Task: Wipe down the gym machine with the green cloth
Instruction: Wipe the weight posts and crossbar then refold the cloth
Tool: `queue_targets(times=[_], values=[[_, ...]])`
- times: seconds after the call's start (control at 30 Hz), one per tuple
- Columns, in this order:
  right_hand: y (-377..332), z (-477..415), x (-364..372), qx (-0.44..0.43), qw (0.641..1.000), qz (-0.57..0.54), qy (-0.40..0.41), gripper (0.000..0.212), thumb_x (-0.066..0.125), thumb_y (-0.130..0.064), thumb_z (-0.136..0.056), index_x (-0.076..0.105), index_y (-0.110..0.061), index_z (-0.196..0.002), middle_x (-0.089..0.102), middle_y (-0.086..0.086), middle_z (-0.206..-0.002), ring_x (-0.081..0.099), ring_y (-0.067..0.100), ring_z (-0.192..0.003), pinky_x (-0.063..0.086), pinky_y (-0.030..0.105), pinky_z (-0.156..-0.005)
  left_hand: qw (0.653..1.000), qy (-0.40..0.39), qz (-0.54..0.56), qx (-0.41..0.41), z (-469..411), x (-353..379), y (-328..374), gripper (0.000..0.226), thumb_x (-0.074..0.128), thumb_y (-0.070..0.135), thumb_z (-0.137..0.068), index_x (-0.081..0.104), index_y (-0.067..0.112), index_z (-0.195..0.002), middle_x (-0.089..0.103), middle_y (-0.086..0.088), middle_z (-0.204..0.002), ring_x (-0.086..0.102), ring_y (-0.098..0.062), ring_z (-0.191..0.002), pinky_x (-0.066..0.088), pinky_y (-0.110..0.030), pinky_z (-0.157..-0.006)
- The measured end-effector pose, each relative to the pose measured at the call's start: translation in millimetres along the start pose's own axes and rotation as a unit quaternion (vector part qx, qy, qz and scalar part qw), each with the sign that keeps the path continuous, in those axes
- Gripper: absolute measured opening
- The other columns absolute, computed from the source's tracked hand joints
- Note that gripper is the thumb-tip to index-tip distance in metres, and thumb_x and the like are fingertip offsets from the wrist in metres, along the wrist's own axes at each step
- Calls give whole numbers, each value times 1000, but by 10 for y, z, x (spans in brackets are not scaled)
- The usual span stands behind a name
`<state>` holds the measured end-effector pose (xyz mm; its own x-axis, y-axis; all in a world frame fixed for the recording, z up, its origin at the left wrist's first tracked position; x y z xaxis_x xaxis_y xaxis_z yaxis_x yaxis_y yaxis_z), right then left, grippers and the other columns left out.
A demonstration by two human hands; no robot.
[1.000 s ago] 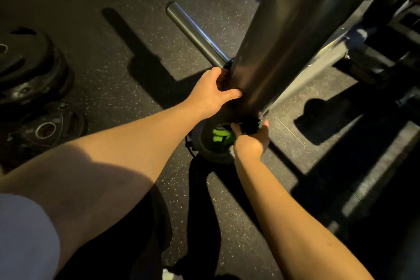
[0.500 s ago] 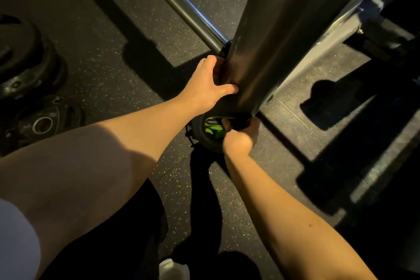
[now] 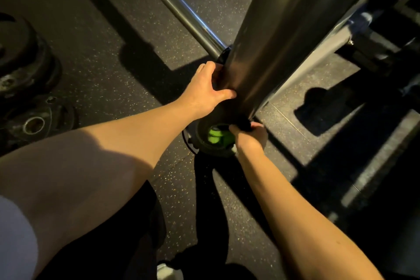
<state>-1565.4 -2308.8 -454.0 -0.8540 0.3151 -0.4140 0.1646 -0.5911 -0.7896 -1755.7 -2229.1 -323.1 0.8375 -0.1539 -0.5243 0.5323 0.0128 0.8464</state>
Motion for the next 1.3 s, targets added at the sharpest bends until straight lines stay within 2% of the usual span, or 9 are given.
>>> queue_targets(times=[0.13, 0.3, 0.53, 0.63, 0.87, 0.93, 1.1, 1.23, 1.3], values=[[-653, 153, -532, -99, 993, -34, 57, 33, 84, -10, -74, 76, -10, -106, 77, 8, -97, 72, 18, -83, 57, 31, -79, 1000, 0, -7, 11, 5, -9, 19, 60, 84, 37, -80, 51, 23, -129, 50, 5, -127, 53, -11, -119, 41, -27, -102], [-570, 173, -388, -109, 992, -55, 42, 35, 81, -11, -78, 74, -15, -112, 74, -3, -95, 73, 15, -88, 59, 34, -87, 1000, -7, -20, 19, -9, -17, 37, 56, 84, 39, -79, 52, 26, -123, 51, 5, -123, 54, -11, -115, 45, -31, -100], [287, 43, 233, 2, 1000, 1, -5, 46, 83, -14, -80, 70, -10, -123, 74, 7, -112, 69, 21, -99, 50, 26, -87, 1000, -15, -15, 7, -9, -15, 55, 52, 84, 35, -81, 51, 28, -120, 51, 5, -125, 54, -7, -111, 37, -14, -84], [655, -27, 487, 87, 994, 54, -35, 54, 86, -28, -75, 70, -12, -125, 74, 12, -116, 70, 31, -108, 54, 38, -95, 1000, -21, -10, 12, 9, 2, 69, 53, 84, 35, -81, 51, 26, -122, 52, 5, -126, 56, -9, -112, 45, -23, -93], [392, 391, 669, 211, 949, -230, -46, 36, 66, -15, -98, 58, -6, -132, 61, 5, -125, 60, 28, -112, 50, 39, -97, 1000, -3, -14, -1, 35, -15, 95, 59, 83, 32, -83, 53, 20, -132, 50, 4, -126, 56, -11, -113, 47, -29, -102], [174, 425, 562, 218, 930, -296, -18, 35, 70, -9, -94, 60, -5, -128, 63, 9, -114, 62, 29, -99, 51, 39, -84, 1000, -7, -16, 0, 42, -35, 124, 54, 82, 31, -85, 54, 19, -129, 50, 4, -124, 56, -10, -111, 47, -26, -99], [-74, 416, 451, 178, 944, -279, 0, 44, 79, -10, -84, 63, -9, -125, 68, 13, -113, 64, 31, -91, 50, 35, -76, 1000, -14, -27, 2, 33, -62, 143, 50, 81, 33, -86, 52, 25, -126, 51, 6, -126, 54, -5, -106, 38, -10, -76], [280, 453, 575, 234, 938, -254, -13, 37, 63, -8, -98, 58, -6, -134, 63, 10, -128, 62, 32, -114, 47, 30, -84, 999, -19, -29, 3, 32, -51, 134, 48, 81, 33, -85, 49, 29, -120, 52, 6, -128, 54, -6, -110, 38, -11, -79], [488, 449, 787, 232, 944, -225, -70, 28, 63, -8, -97, 62, -8, -125, 63, 5, -114, 66, 28, -96, 52, 24, -71, 999, -16, -31, 5, 35, -44, 124, 47, 81, 33, -85, 50, 28, -120, 53, 6, -125, 56, -6, -108, 41, -15, -83]])
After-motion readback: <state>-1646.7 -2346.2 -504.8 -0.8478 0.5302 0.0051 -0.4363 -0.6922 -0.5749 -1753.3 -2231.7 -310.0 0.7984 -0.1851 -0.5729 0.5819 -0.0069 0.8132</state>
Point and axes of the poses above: each hand's wrist, its own z-axis away from the middle knuckle, its own x-axis out of the palm, y = z × x, the point moved 10 cm from there along -z, towards the middle knuckle
